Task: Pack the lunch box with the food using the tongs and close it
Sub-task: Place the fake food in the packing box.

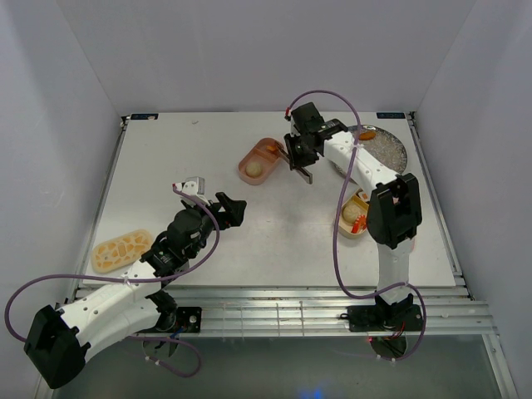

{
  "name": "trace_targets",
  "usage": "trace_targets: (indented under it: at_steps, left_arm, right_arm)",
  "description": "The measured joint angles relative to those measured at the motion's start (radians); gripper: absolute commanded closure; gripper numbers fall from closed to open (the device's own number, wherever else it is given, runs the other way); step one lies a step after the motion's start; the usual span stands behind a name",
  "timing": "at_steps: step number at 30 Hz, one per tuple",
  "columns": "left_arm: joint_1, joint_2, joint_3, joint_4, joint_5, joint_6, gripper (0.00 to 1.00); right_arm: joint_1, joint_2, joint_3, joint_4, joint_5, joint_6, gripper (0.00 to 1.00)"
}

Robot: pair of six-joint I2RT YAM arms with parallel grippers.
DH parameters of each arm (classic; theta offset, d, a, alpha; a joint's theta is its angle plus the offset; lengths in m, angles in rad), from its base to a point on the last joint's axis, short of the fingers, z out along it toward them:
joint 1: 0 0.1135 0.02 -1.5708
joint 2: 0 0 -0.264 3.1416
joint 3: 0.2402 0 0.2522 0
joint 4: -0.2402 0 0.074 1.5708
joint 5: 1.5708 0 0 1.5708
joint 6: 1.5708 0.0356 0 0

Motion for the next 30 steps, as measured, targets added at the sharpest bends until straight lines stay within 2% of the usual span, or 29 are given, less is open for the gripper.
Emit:
trace_targets:
  at_steps: [9, 21, 30]
  left_arm:
    - [0.000, 0.005, 0.000, 0.000, -0.001, 0.000, 0.02]
    - [0.000, 0.006, 0.000, 0.000, -0.001, 0.000, 0.02]
    - [0.000, 0.014, 0.000, 0.000, 0.000, 0.000, 0.02]
  right_arm:
    - [0.000, 0.030, 0.035, -0.001, 0.026, -0.001, 0.70]
    - [0.000, 0.045, 0.035, 0.031, -0.063, -0.004, 0.70]
    - [0.000, 0.024, 0.034, 0.032, -0.027, -0.005, 0.71]
